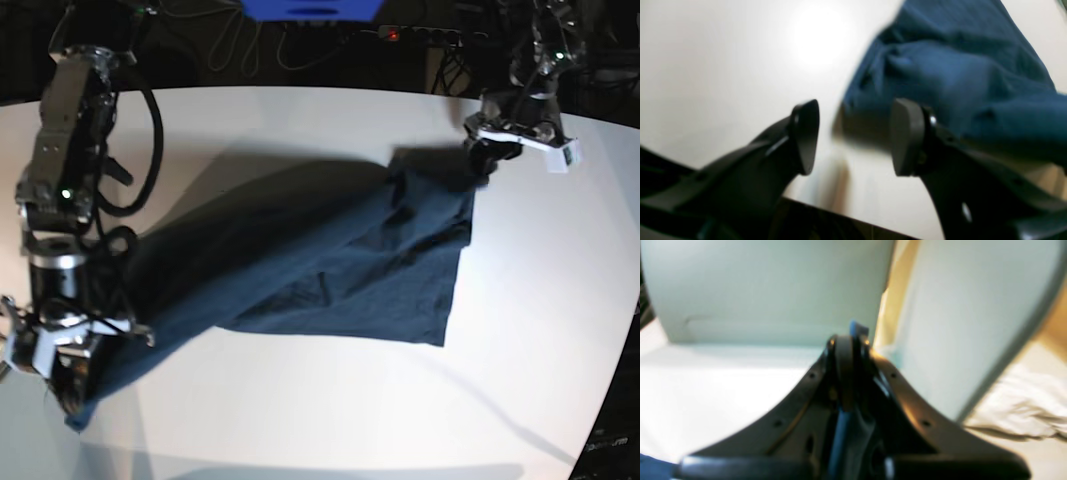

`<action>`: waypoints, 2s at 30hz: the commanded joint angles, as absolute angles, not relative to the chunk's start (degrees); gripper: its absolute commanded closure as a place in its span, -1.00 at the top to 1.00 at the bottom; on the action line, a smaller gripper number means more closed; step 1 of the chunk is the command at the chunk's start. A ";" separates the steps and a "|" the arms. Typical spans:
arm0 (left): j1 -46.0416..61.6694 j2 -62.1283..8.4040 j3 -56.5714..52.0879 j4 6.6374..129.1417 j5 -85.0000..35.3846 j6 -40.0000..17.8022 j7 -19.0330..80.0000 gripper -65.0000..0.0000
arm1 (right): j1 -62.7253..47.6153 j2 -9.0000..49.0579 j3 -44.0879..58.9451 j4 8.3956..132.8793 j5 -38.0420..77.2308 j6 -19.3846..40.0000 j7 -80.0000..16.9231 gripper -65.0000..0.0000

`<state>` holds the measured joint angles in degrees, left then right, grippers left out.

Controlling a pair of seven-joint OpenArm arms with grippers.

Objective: Layout the t-shirt on the table in an organized manner, then fold the t-shirt properly
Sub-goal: 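Grasp a shirt corner with the left gripper, holding the hem with right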

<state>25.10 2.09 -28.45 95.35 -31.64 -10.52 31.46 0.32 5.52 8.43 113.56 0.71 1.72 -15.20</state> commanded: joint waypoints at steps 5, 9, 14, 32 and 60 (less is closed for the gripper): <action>25.63 1.71 -25.36 96.04 -32.22 -10.86 30.29 0.02 | -3.12 5.67 12.79 114.95 0.84 1.54 -13.76 -1.00; 25.63 1.71 -22.90 96.66 -32.22 -10.86 30.20 0.02 | -6.90 5.67 13.58 115.12 0.84 1.54 -13.76 -1.00; 25.27 1.71 -21.41 97.54 -32.31 -10.59 30.20 0.02 | -10.24 5.67 13.49 115.03 0.84 1.54 -13.67 -1.00; 13.58 1.27 -26.07 88.66 -32.04 -10.42 30.20 0.02 | -12.53 4.53 13.49 114.68 0.75 1.54 -13.93 -1.00; 10.51 -1.01 -20.26 78.20 -32.22 -10.68 30.20 -0.98 | -12.26 4.53 13.49 113.01 0.66 1.54 -13.93 -1.00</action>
<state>10.79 -0.54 -20.14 77.03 -31.62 -10.33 31.07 -12.75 4.10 13.34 112.01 0.84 1.72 -15.81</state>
